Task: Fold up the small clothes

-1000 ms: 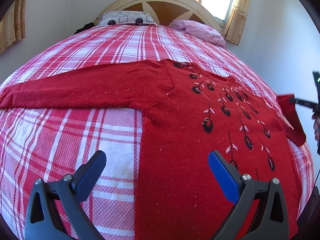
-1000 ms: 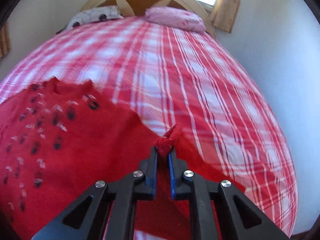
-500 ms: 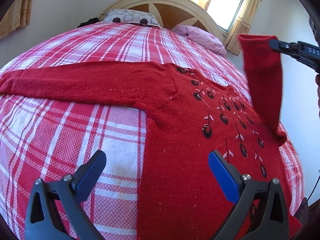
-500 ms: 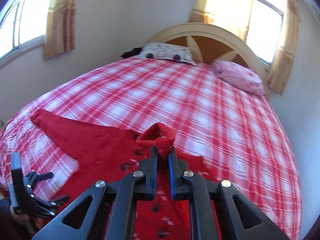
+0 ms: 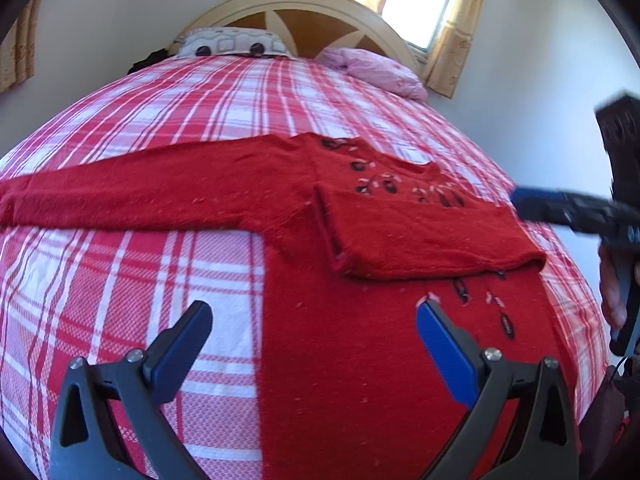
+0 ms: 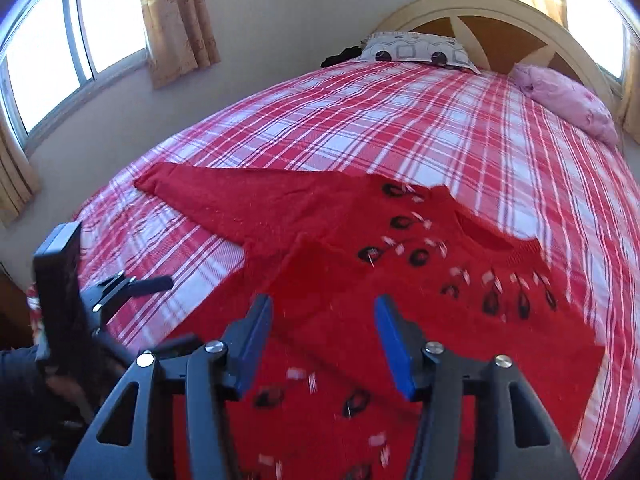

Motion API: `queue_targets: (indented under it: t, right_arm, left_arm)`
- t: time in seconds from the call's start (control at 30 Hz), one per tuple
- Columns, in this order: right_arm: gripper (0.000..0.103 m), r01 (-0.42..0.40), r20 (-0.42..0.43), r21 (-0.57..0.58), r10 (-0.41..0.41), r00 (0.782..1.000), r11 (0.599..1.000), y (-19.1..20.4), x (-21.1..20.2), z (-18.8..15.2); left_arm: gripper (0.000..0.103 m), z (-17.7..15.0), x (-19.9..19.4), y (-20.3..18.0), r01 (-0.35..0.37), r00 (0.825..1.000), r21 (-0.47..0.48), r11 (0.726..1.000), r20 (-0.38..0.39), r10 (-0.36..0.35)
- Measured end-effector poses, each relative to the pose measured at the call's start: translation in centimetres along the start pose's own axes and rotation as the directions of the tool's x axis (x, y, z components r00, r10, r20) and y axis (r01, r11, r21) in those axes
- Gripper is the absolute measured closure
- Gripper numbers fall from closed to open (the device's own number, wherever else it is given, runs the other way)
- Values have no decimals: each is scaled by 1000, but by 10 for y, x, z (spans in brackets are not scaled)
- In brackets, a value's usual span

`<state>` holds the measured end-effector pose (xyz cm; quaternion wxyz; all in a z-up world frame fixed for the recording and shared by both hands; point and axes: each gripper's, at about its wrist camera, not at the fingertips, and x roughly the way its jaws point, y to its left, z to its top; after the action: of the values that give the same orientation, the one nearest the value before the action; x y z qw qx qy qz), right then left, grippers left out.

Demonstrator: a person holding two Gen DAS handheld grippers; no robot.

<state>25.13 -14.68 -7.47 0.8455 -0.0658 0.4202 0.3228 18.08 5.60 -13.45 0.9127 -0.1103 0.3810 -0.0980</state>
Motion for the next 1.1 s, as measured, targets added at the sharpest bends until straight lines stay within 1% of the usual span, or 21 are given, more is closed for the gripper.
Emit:
queue_targets:
  t: [0.1, 0.2, 0.27, 0.3, 0.37, 0.4, 0.43, 0.47, 0.5, 0.53, 0.57, 0.67, 0.7, 0.73, 0.8, 0.83, 0.87, 0.93, 1.03, 1.1]
  right_arm:
    - [49, 3, 18, 61, -4, 1000, 998, -11, -40, -42]
    - [48, 43, 52, 126, -50, 997, 991, -19, -77, -88]
    - [45, 51, 75, 155, -64, 995, 987, -21, -92, -113]
    - [45, 54, 91, 167, -70, 993, 985, -21, -100, -128]
    - [44, 56, 116, 183, -78, 990, 981, -20, -108, -150]
    - [44, 54, 125, 191, -79, 989, 980, -22, -110, -159]
    - [44, 50, 137, 197, -78, 988, 979, -21, -112, -168]
    - [44, 41, 148, 203, -72, 986, 978, -23, -114, -175]
    - [44, 28, 160, 210, -63, 985, 977, -24, -115, -181]
    - [44, 15, 171, 224, -54, 984, 975, -26, -115, -186]
    - [44, 0, 182, 239, -45, 982, 971, -28, -114, -189]
    - [44, -21, 195, 275, -35, 980, 961, -35, -110, -193]
    - [44, -22, 200, 285, -37, 979, 958, -34, -109, -194]
    - [44, -30, 209, 298, -34, 977, 954, -36, -109, -195]
    - [44, -46, 226, 319, -28, 974, 947, -39, -108, -195]
    - [44, -51, 233, 327, -29, 972, 944, -40, -107, -195]
    - [44, -52, 238, 331, -30, 971, 942, -40, -107, -195]
    - [44, -50, 241, 335, -34, 970, 941, -40, -106, -194]
    - [44, -43, 234, 334, -38, 972, 942, -39, -104, -194]
    - [44, -41, 232, 333, -39, 972, 942, -38, -103, -193]
  left_arm:
    - [0, 16, 6, -10, 24, 1000, 20, 1000, -12, -23]
    - [5, 31, 20, -21, 19, 999, 48, 999, -34, -17]
    - [13, 43, 39, -29, 6, 997, 72, 997, -73, 0]
    - [21, 46, 48, -32, 2, 995, 75, 997, -98, 6]
    - [27, 52, 70, -34, 3, 986, 72, 997, -164, 9]
    - [37, 52, 78, -34, -7, 982, 69, 998, -187, 20]
    - [44, 53, 87, -34, -17, 976, 65, 998, -214, 31]
    - [45, 52, 95, -34, -28, 969, 67, 997, -244, 43]
    - [45, 52, 97, -35, -38, 969, 78, 996, -243, 56]
    - [45, 51, 96, -38, -43, 971, 90, 995, -230, 62]
    - [45, 51, 96, -39, -45, 970, 99, 994, -234, 68]
    - [46, 50, 93, -35, -46, 969, 75, 996, -237, 63]
    - [52, 49, 92, -33, -44, 971, 70, 997, -233, 59]
    - [72, 50, 91, -32, -43, 971, 71, 997, -232, 58]
    - [93, 50, 88, -29, -17, 970, 65, 998, -240, 32]
    - [95, 54, 88, -30, 1, 971, 56, 998, -237, 13]
    - [95, 55, 84, -29, 9, 974, 59, 998, -225, 5]
    - [96, 63, 80, -32, 5, 981, 64, 998, -194, 8]
    - [96, 80, 63, -24, 25, 991, 31, 999, -130, -21]
    - [96, 89, 53, -17, 25, 996, 12, 1000, -91, -24]
